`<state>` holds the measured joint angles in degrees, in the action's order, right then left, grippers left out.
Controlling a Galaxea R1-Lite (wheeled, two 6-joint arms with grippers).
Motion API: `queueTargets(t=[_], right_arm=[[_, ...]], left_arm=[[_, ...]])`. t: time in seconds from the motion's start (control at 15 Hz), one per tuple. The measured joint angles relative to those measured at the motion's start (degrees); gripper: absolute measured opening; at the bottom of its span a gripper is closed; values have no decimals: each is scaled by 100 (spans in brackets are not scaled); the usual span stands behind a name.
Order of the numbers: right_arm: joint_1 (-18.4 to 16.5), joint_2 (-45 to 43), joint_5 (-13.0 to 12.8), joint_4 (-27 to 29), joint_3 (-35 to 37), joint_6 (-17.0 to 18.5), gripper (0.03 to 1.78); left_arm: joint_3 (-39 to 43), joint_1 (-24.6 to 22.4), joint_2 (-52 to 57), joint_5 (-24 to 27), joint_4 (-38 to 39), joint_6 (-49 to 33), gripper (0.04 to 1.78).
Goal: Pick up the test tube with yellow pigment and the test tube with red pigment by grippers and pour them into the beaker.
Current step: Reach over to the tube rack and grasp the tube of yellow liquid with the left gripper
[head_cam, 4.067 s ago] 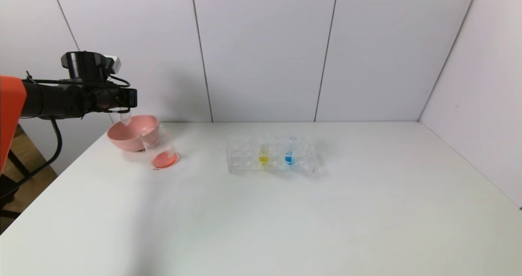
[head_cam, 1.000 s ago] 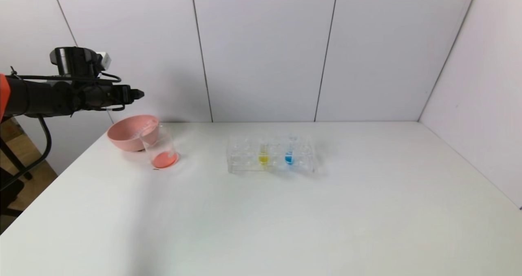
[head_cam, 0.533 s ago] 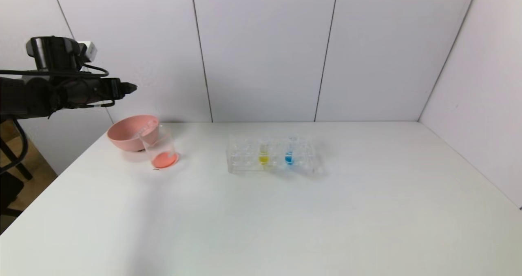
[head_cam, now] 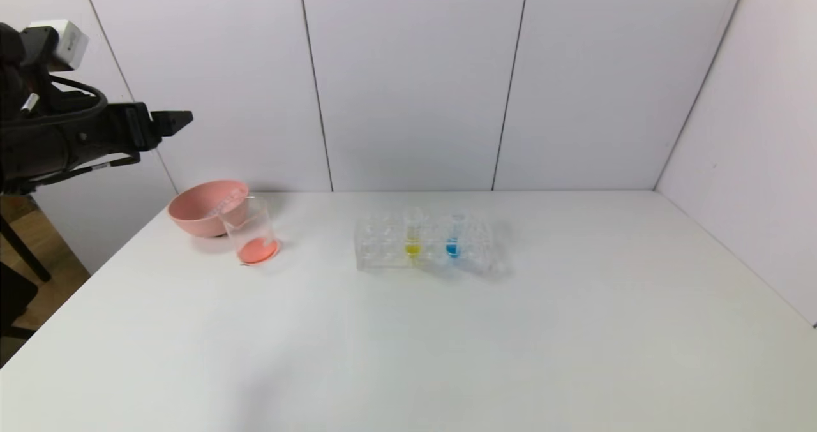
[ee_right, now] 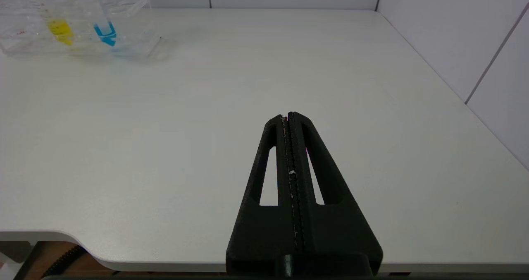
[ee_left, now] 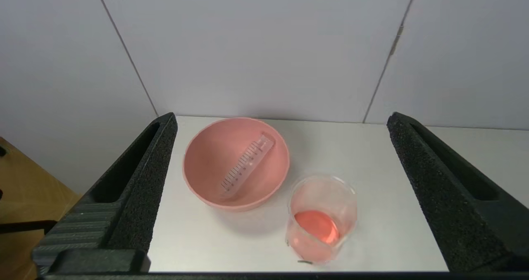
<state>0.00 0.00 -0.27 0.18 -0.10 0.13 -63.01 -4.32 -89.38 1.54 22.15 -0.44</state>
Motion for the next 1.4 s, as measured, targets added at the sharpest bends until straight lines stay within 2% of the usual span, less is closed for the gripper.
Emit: queueTargets(t=[0.33,0.53,0.73,0.93,1.13,1.27,1.4], right_arm=[[0,0,0,0,0,2,11],[0,0,2,-2,0,0,11],[0,0,0,0,0,0,11],[0,0,0,0,0,2,11],[0,0,0,0,0,0,11],[0,0,0,0,0,2,11],[0,0,0,0,0,0,11]], left_arm=[[1059,552,1554,-24,-13,-22,177],[1263,1280,2258,-222,-355,-74,177],[1404,2358,2542,-976,-575,-129,177],[1552,3532,2299,-2200,-457,-394,177],[1757,4220,1655,-3163,277,-521,177],[1881,4364,1130,-3455,1062,-527,177],[2008,4425,653,-3507,1881,-553,177]])
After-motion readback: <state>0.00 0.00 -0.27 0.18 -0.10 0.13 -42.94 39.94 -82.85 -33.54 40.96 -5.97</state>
